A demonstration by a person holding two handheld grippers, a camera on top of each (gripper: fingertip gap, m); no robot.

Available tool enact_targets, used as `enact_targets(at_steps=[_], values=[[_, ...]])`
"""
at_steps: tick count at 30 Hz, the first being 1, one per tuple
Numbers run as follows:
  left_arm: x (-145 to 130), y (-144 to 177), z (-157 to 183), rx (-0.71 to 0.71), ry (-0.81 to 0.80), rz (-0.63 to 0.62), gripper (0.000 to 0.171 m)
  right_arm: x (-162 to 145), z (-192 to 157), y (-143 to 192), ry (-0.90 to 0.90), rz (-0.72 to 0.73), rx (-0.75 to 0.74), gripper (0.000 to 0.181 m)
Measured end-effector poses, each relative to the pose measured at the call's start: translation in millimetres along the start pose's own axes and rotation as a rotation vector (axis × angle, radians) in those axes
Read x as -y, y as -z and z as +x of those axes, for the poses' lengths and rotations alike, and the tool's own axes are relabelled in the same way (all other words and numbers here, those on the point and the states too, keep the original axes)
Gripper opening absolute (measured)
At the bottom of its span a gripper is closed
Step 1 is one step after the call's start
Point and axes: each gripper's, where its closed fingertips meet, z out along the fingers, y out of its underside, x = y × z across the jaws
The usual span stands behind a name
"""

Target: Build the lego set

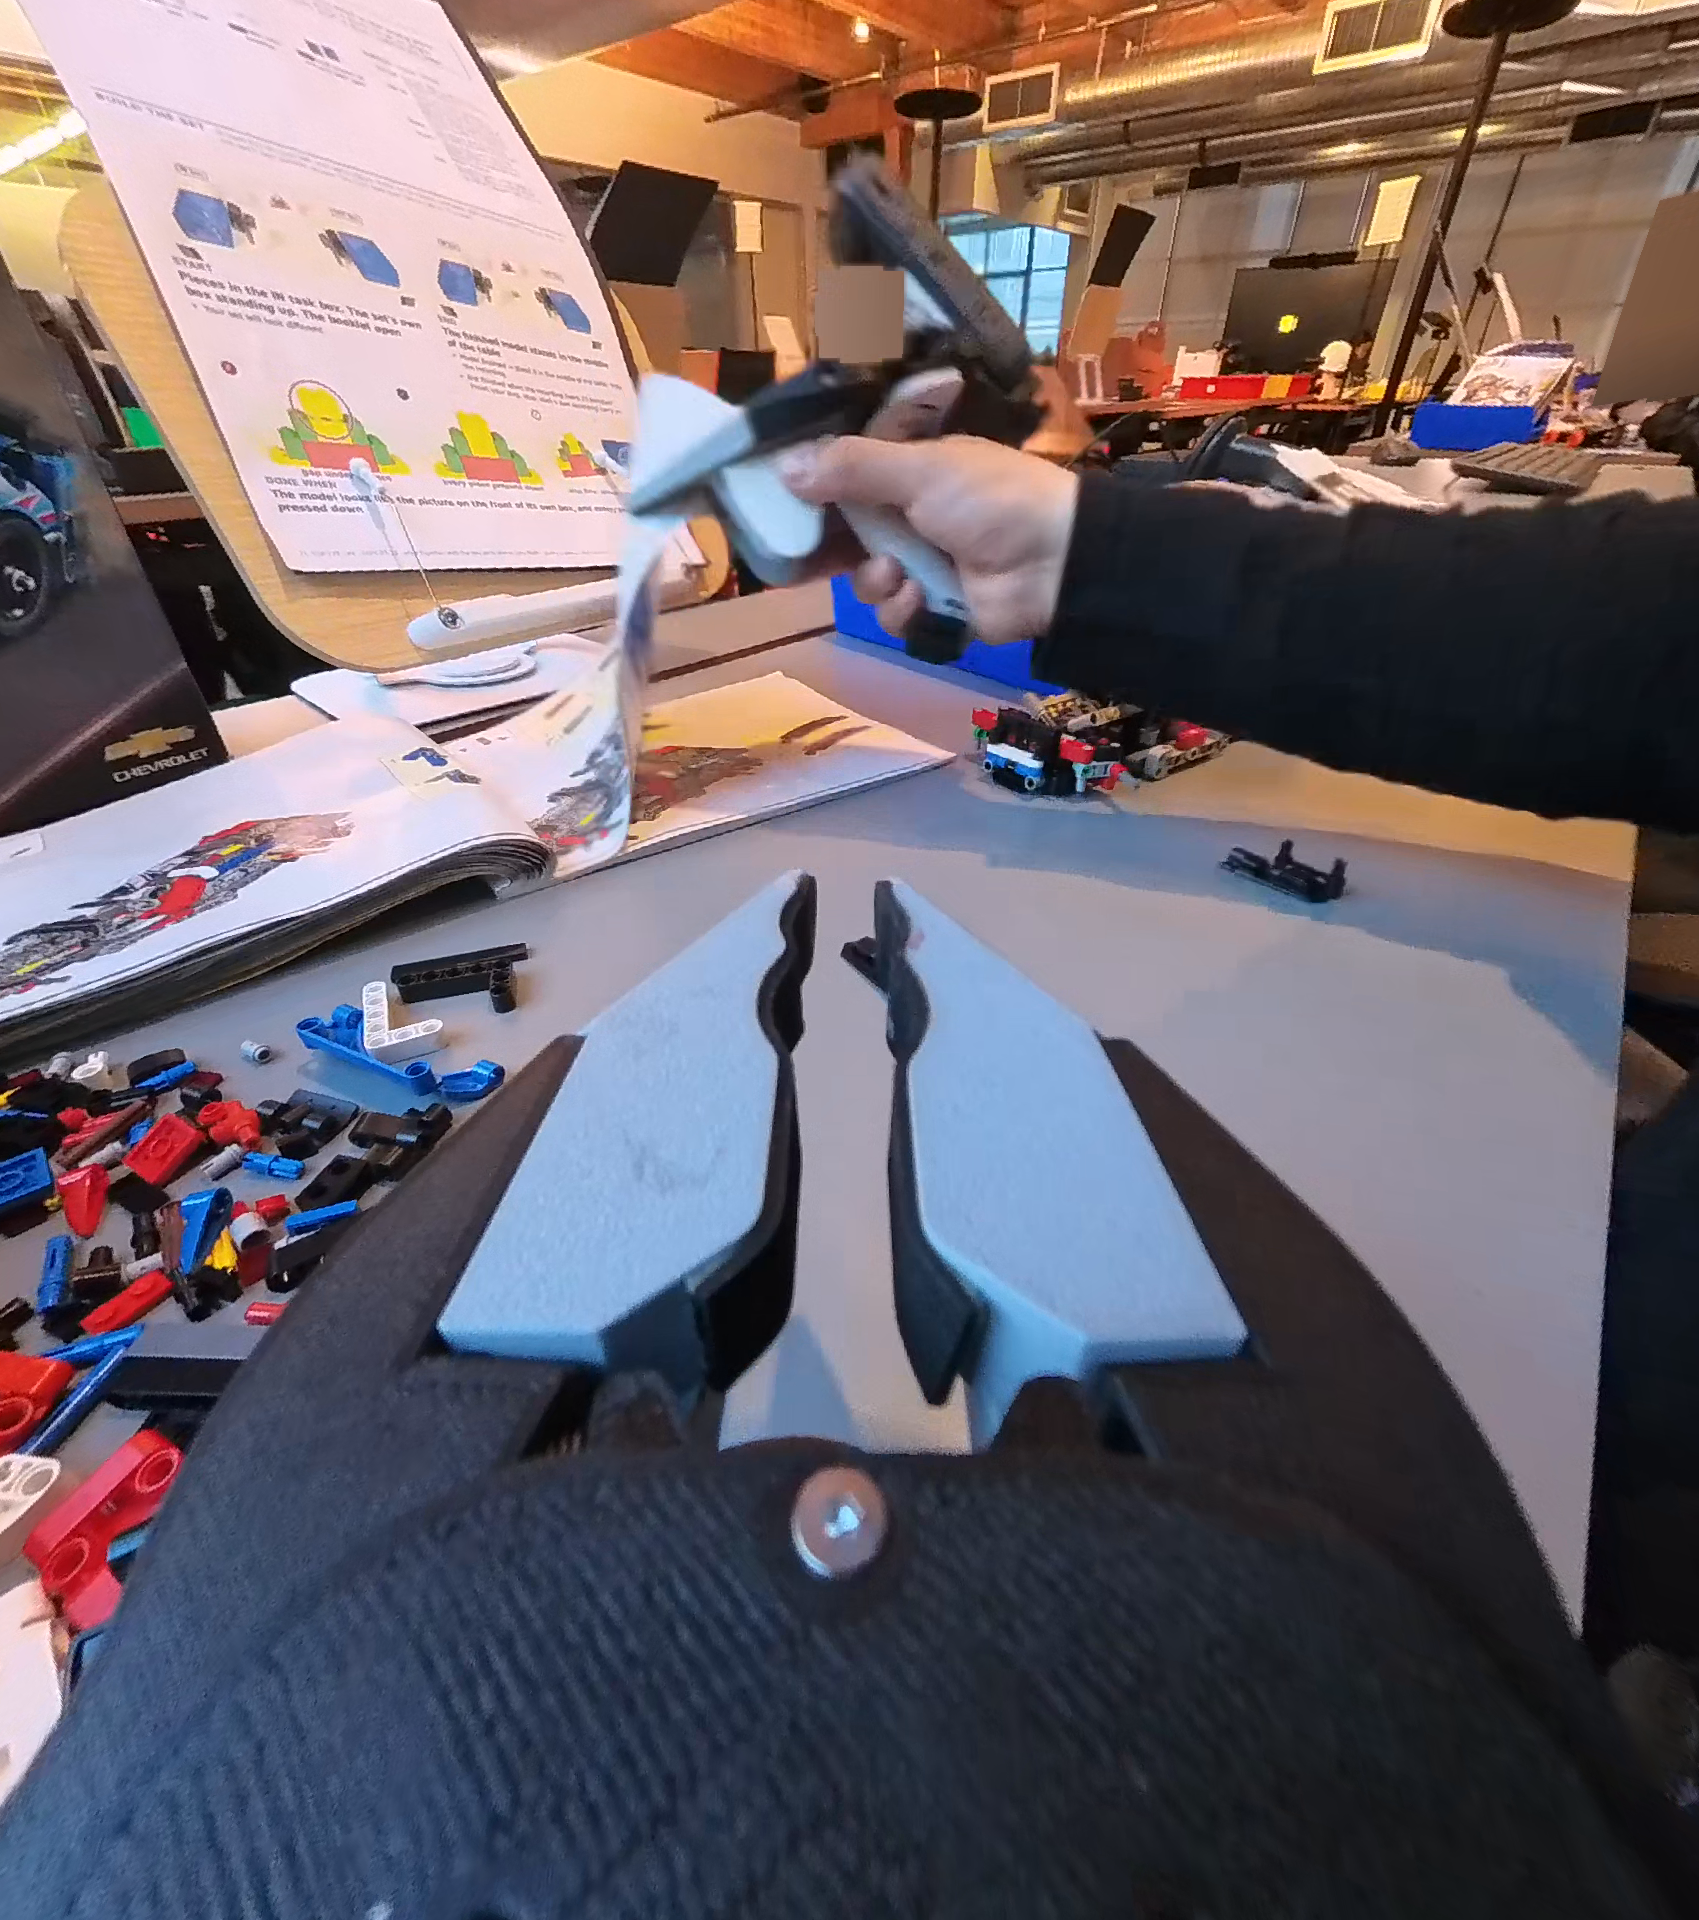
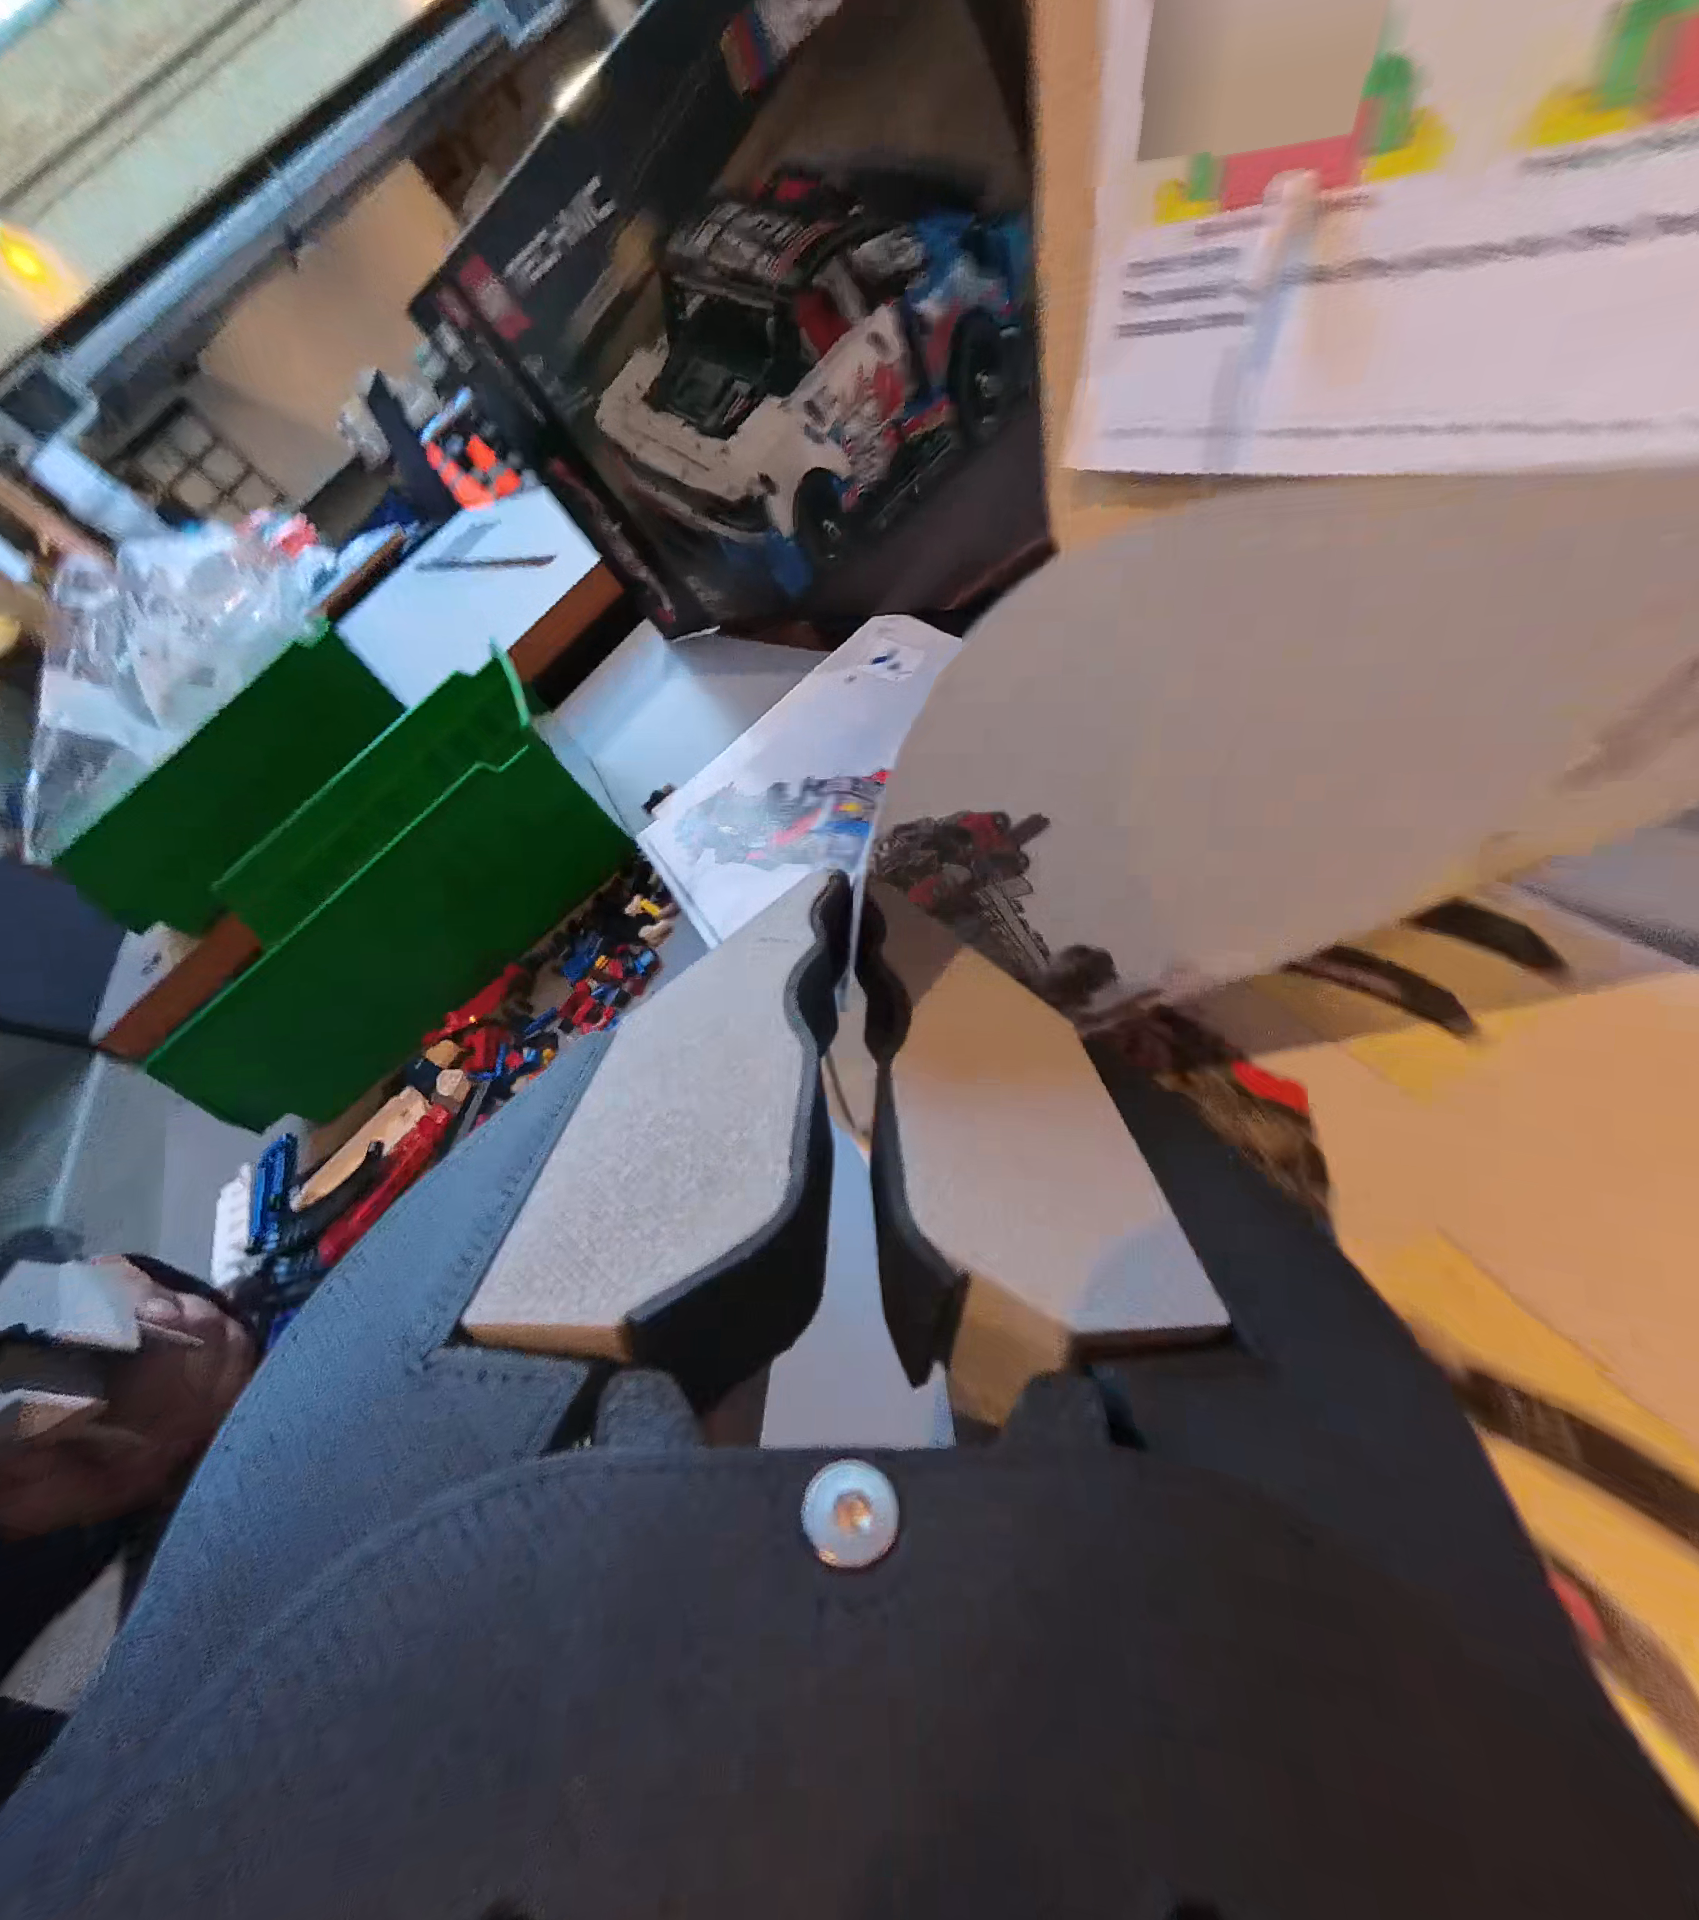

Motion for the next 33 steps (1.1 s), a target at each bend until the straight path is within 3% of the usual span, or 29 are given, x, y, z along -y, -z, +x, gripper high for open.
enact_targets(at_steps=[3, 7, 10, 13, 16, 19, 23, 26, 28, 31, 33], values=[[-0.3, -0.4, 0.7, 0.0, -0.007, -0.003, 0.008, 2.8, -44.7, -61.9, 0.13, -0.135, 0.095, 0.0], [-0.7, -0.7, 1.2, 0.0, -0.011, -0.006, 0.008, -32.3, -89.5, -160.8, 0.281, -0.45, 0.15, 0.0], [-1.2, -1.2, 2.5, -0.004, -0.018, -0.011, 0.008, -69.0, -89.4, -221.2, 0.333, -0.651, 0.108, 0.0], [-1.2, -1.2, 3.9, -0.007, -0.027, -0.011, 0.008, -106.8, -62.6, -248.7, 0.365, -0.851, 0.013, 0.0], [-1.1, -1.1, 5.4, -0.016, -0.029, -0.01, 0.007, -110.6, -64.7, -253.5, 0.35, -0.845, 0.042, 0.012], [-1.4, -1.5, 7.6, -0.029, -0.027, -0.012, 0.007, -76.0, -88.8, -242.8, 0.343, -0.691, 0.126, 0.035], [-1.2, -1.5, 8.8, -0.034, -0.027, -0.011, 0.007, -21.3, -109.3, -199.4, 0.322, -0.545, 0.208, 0.046], [-1.4, -1.7, 8.5, -0.031, -0.027, -0.012, 0.007, -1.6, -88.1, -158.7, 0.321, -0.501, 0.148, 0.038], [-1.8, -2.0, 8.4, -0.029, -0.028, -0.015, 0.008, -16.1, -66.3, -137.6, 0.329, -0.532, 0.103, 0.038], [-2.4, -2.4, 7.9, -0.027, -0.027, -0.02, 0.007, -67.5, -37.1, -120.5, 0.351, -0.662, 0.016, 0.049], [-2.5, -2.5, 7.5, -0.024, -0.026, -0.021, 0.007, -90.9, -27.3, -117.4, 0.423, -0.69, -0.04, 0.047]])
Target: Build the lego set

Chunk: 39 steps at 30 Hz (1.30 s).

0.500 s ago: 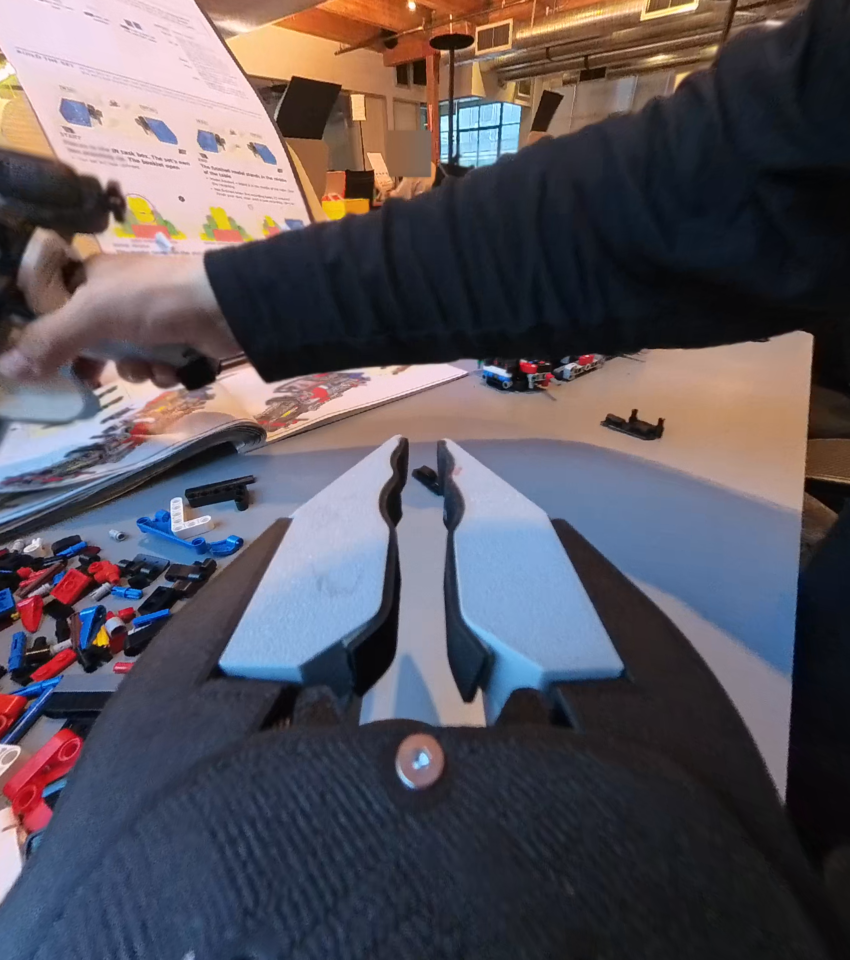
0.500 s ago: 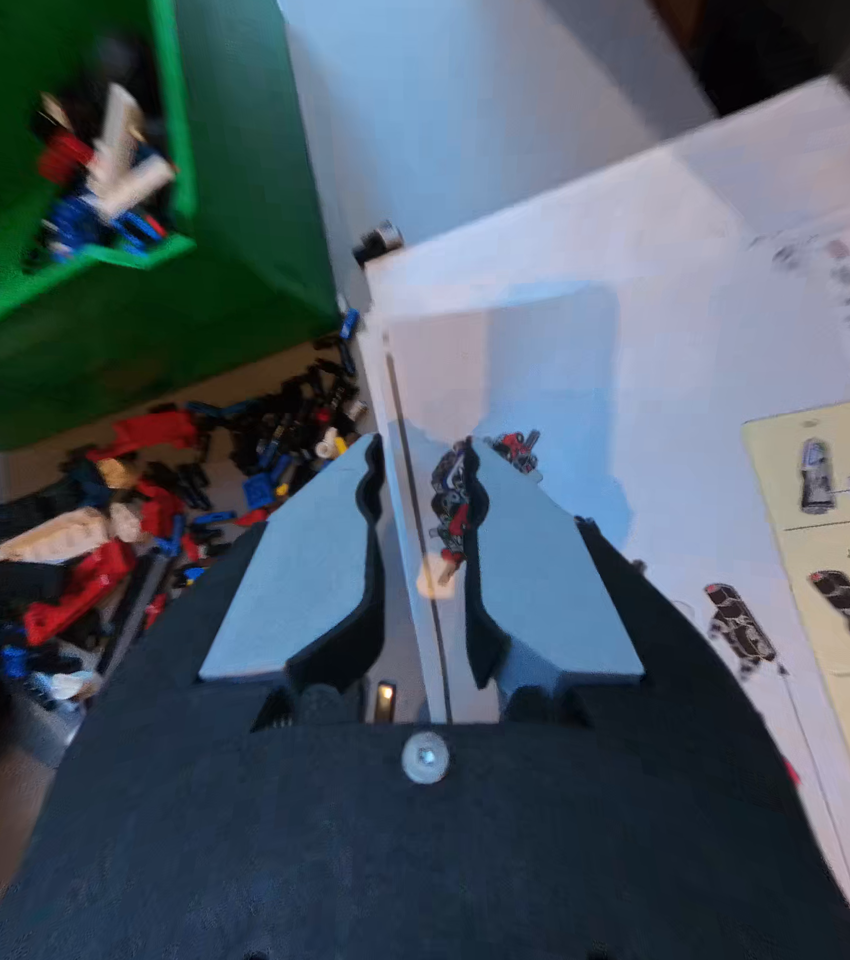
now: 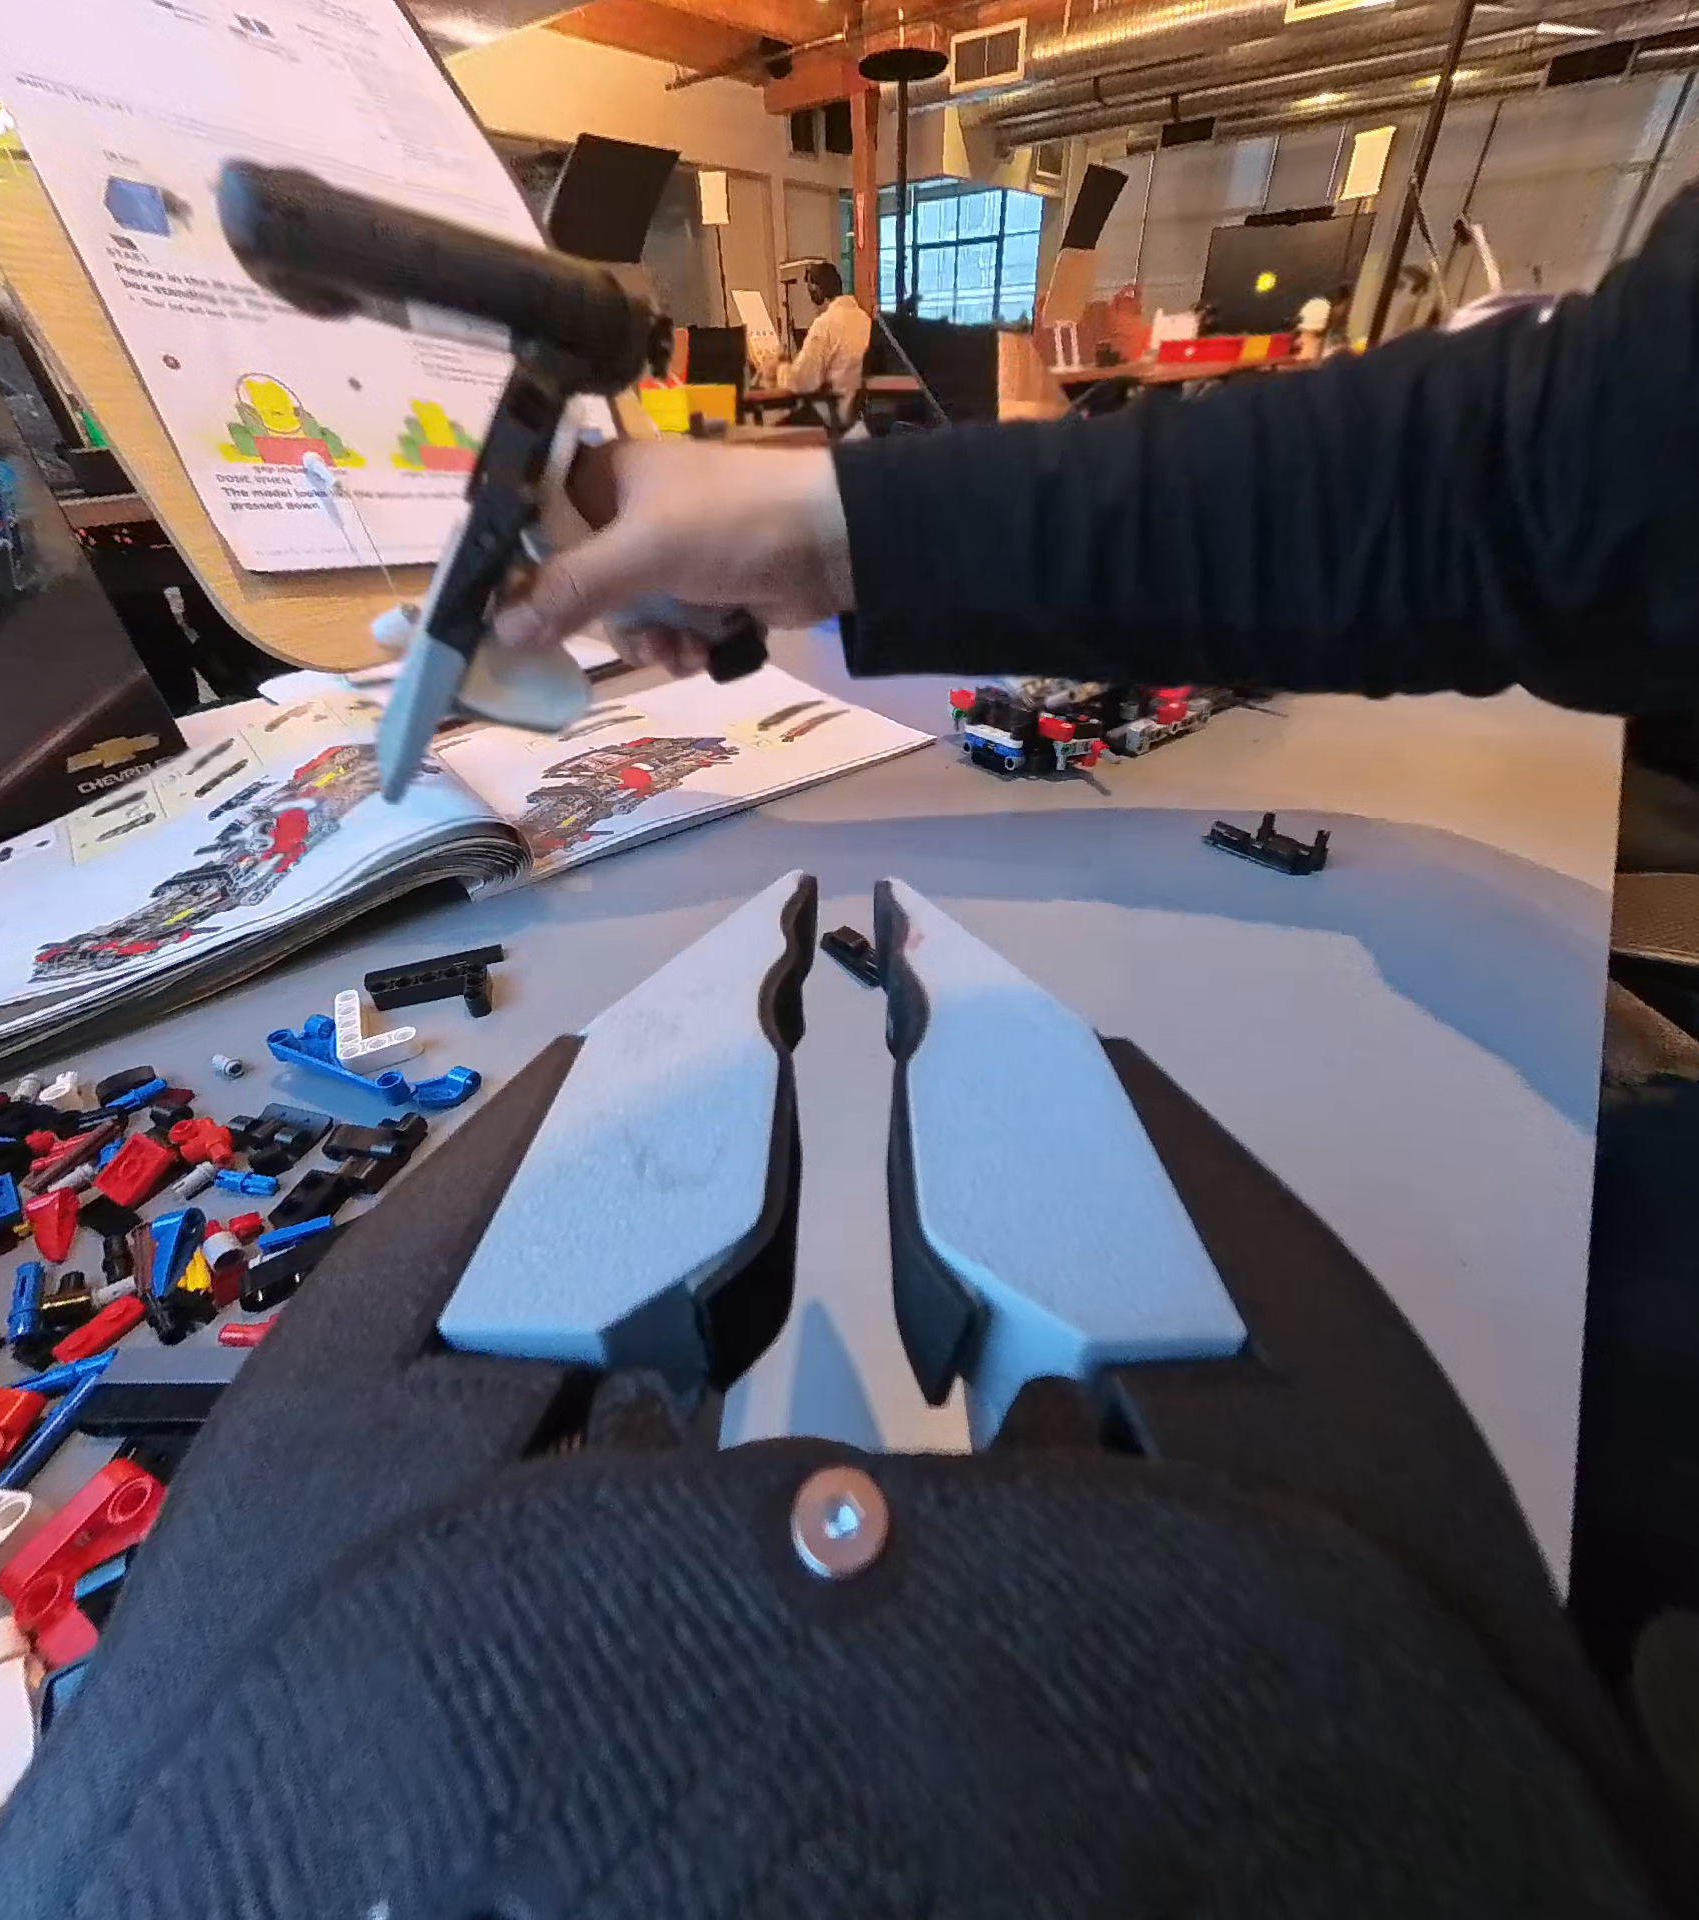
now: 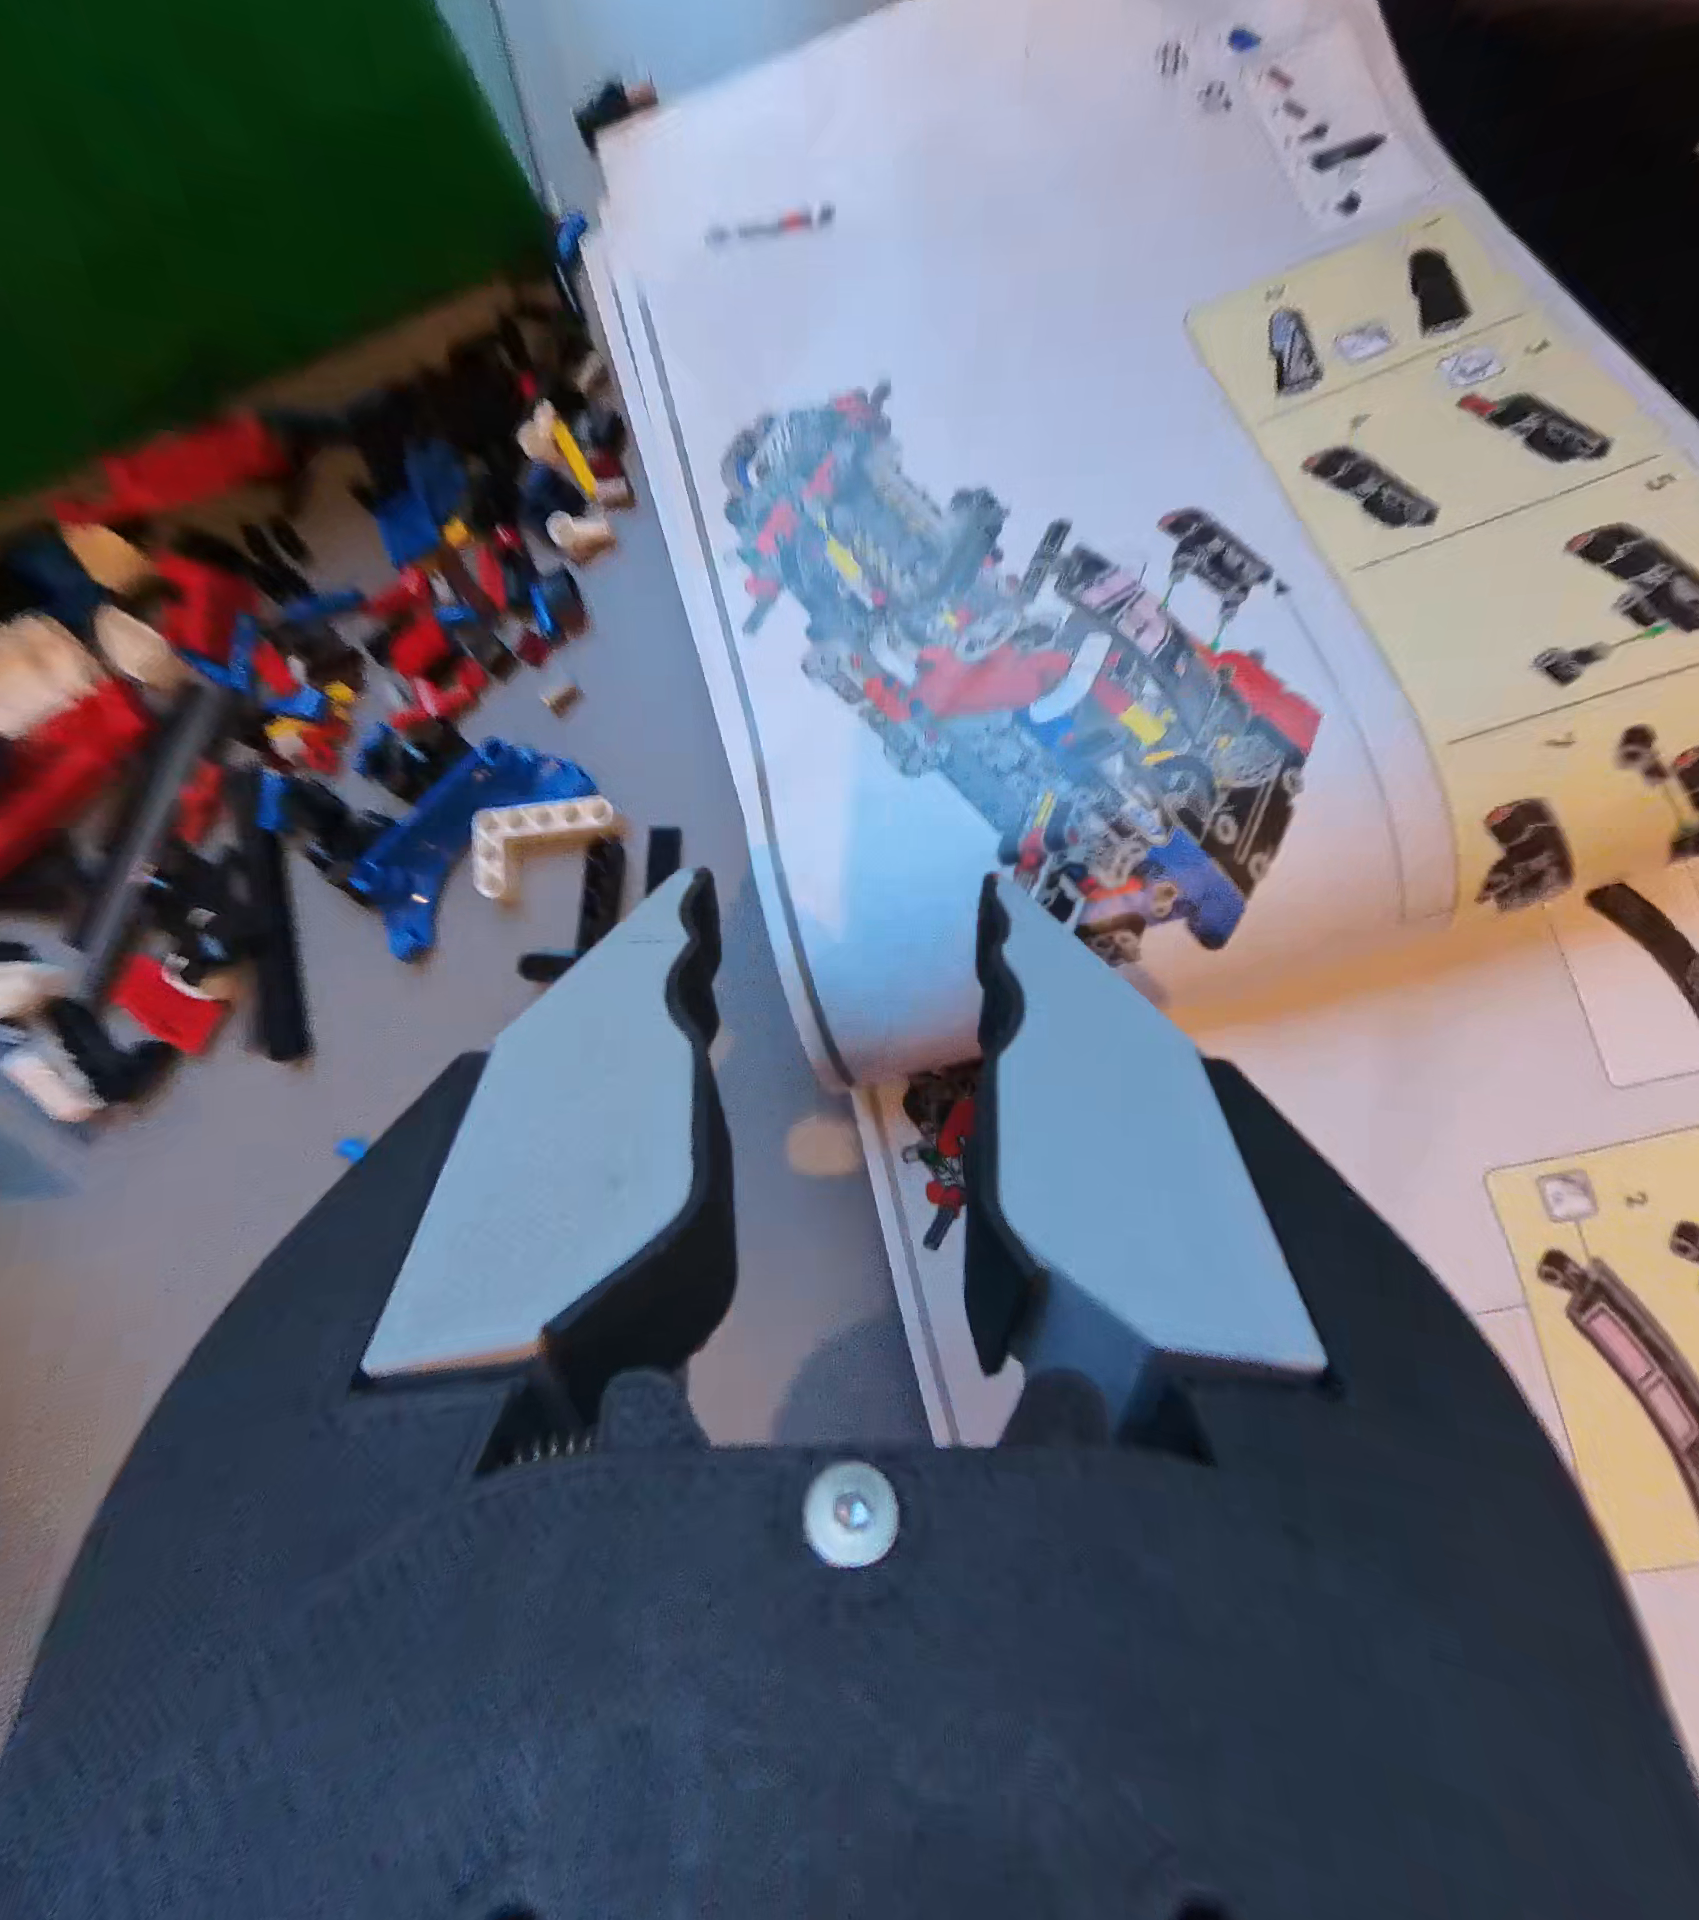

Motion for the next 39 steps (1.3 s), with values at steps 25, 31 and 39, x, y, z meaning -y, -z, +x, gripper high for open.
enact_targets(at_steps=[25, 31, 39], values=[[3.0, 2.4, -0.7, -0.008, 0.014, 0.023, 0.007, -14.3, 24.5, -46.2, 0.471, -0.36, -0.207, 0.0], [3.0, 2.4, -0.2, -0.008, 0.01, 0.023, 0.007, -30.6, 26.4, -32.4, 0.42, -0.338, -0.183, 0.0], [2.5, 1.9, -0.2, -0.005, 0.008, 0.019, 0.007, -11.1, 10.0, -0.6, 0.239, -0.099, -0.099, 0.0]])
